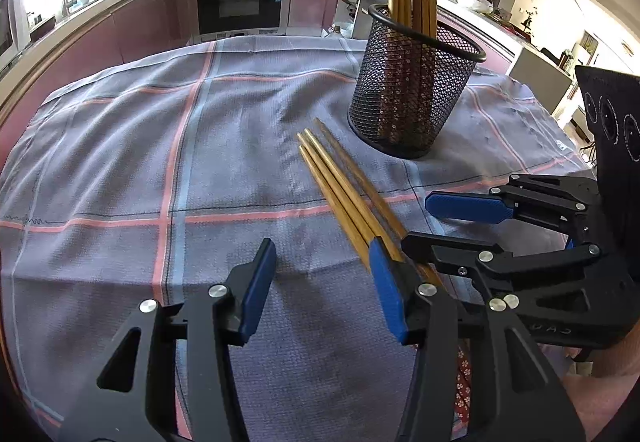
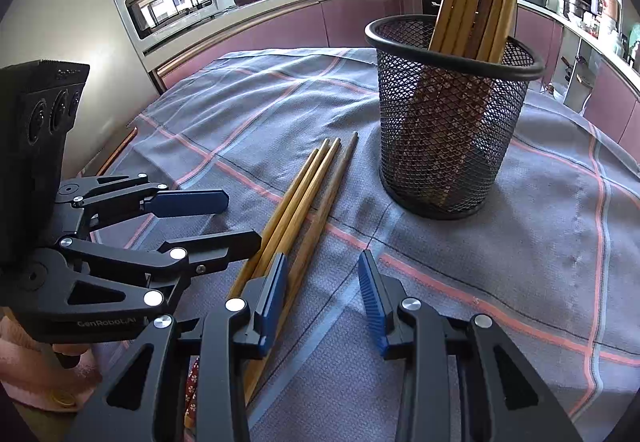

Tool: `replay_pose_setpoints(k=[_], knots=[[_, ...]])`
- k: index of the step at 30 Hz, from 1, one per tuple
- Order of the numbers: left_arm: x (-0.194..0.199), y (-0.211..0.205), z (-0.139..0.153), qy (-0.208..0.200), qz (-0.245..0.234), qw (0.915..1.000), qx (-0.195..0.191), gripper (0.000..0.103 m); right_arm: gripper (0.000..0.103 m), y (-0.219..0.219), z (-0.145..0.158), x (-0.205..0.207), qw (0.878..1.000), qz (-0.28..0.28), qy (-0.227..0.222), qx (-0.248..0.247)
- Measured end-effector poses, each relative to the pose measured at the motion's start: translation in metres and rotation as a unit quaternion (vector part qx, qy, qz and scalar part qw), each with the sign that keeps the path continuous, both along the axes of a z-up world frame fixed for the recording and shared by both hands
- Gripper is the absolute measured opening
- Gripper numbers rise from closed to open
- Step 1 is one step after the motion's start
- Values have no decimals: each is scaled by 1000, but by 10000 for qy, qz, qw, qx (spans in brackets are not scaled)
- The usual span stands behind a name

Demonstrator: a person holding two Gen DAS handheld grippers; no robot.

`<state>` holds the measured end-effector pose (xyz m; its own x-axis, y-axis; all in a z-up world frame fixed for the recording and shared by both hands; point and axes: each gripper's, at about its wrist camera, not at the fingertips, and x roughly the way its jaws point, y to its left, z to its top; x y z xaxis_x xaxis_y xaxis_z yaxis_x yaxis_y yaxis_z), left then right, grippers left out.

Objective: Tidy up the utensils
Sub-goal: 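Move both open tools back over the remaining chopsticks on the cloth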

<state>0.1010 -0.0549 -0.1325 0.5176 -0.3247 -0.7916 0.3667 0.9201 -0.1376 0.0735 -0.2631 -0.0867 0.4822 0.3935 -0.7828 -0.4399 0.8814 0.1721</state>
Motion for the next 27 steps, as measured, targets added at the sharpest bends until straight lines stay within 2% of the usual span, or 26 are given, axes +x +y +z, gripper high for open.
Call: replay_pose_setpoints(k=[12, 18, 27], knots=[[0, -2, -1, -2, 11, 9999, 122, 47, 35, -1, 1, 1, 10000, -1, -7, -9], [-2, -1, -3, 18, 65, 9994, 332, 37, 35, -1, 1, 1, 10000, 4, -14, -24], [-3, -1, -2, 24, 54, 9994, 340, 38, 35, -1, 1, 1, 10000, -2, -13, -12]])
